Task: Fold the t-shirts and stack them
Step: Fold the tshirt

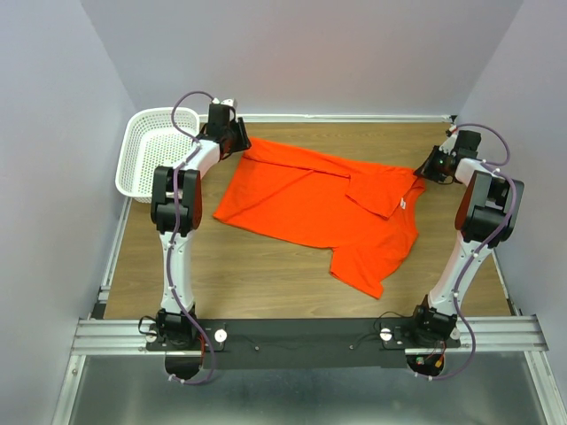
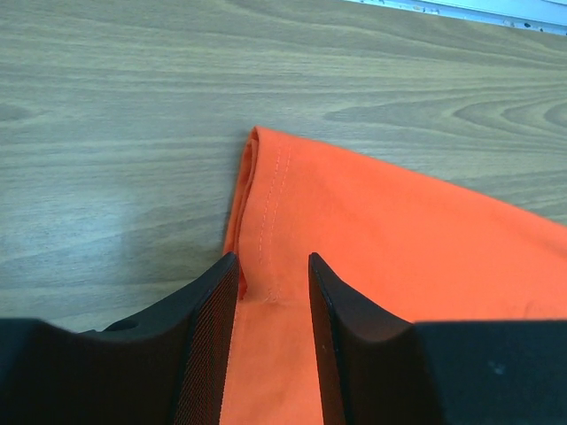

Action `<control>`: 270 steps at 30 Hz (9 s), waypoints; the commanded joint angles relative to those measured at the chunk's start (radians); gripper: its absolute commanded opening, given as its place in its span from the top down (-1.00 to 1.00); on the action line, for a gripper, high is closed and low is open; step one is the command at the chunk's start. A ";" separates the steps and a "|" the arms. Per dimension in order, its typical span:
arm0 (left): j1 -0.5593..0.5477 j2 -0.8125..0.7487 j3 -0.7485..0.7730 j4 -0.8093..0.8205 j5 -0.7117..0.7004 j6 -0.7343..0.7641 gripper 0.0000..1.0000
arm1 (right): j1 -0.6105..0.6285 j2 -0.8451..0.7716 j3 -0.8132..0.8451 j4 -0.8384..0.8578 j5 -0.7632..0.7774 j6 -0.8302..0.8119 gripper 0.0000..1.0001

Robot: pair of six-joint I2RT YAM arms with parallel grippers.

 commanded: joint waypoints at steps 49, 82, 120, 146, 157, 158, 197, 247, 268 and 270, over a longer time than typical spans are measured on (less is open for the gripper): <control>-0.008 -0.003 0.003 -0.105 -0.106 -0.032 1.00 | -0.011 0.002 0.030 0.011 -0.005 0.002 0.96; 0.026 -0.167 -0.086 0.005 -0.088 -0.049 0.56 | -0.011 -0.038 0.045 0.006 0.011 -0.053 0.37; 0.105 -1.246 -1.293 0.046 0.023 -0.279 -0.26 | 0.469 -1.030 -0.861 -0.887 -0.306 -1.812 -0.01; 0.106 -1.200 -1.290 0.071 0.056 -0.256 -0.26 | 0.752 -0.902 -0.815 -0.922 0.073 -2.027 0.27; 0.106 -1.192 -1.290 0.077 0.067 -0.255 -0.26 | 0.837 -0.886 -0.854 -0.893 0.100 -2.052 0.23; 0.106 -1.189 -1.290 0.077 0.069 -0.255 -0.26 | 0.847 -0.882 -0.858 -0.885 0.100 -2.054 0.23; 0.052 -0.835 -1.163 0.083 -0.247 -0.420 -0.12 | 0.836 -1.101 -0.759 -0.766 -0.215 -1.569 0.99; 0.051 -0.833 -0.989 0.059 -0.231 -0.345 1.00 | 0.574 -1.273 -0.545 -0.460 0.238 -0.873 0.99; 0.046 -0.580 -0.746 0.036 -0.171 -0.328 1.00 | 0.365 -1.084 -0.522 -0.322 0.121 -0.846 0.99; 0.039 -0.556 -0.721 0.034 -0.172 -0.317 1.00 | 0.364 -1.069 -0.519 -0.316 0.110 -0.845 0.99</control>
